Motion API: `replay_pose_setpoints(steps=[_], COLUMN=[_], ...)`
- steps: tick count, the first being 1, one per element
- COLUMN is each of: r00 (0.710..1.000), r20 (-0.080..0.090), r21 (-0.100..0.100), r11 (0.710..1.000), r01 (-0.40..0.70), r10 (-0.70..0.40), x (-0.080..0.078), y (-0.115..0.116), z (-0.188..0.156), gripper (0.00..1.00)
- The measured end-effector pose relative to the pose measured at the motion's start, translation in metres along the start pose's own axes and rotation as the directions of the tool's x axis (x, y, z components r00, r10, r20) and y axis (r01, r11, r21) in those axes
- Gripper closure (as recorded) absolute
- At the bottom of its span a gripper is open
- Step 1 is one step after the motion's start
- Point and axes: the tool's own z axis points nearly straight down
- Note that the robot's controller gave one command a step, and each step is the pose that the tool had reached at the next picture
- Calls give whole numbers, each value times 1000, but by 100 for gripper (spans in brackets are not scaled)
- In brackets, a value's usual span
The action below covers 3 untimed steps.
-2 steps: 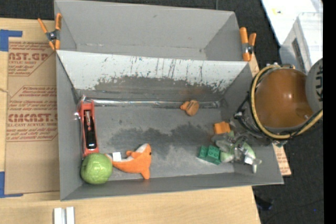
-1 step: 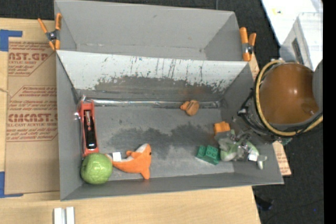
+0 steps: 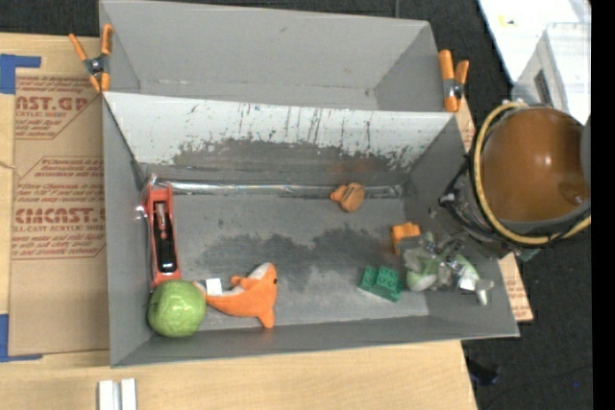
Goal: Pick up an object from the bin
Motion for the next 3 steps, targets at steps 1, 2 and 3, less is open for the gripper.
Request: replay_pose_setpoints(steps=[1,2,3], r00=[1000,1000,1000], r20=[-2,1,0], r21=[-6,-1,-3], r11=[1000,1000,1000], r01=[0,-1,-1], r10=[0,1,1], x=[0,-1,-2], y=[1,0,1], z=[-19,-40,-55], gripper=[100,100,100])
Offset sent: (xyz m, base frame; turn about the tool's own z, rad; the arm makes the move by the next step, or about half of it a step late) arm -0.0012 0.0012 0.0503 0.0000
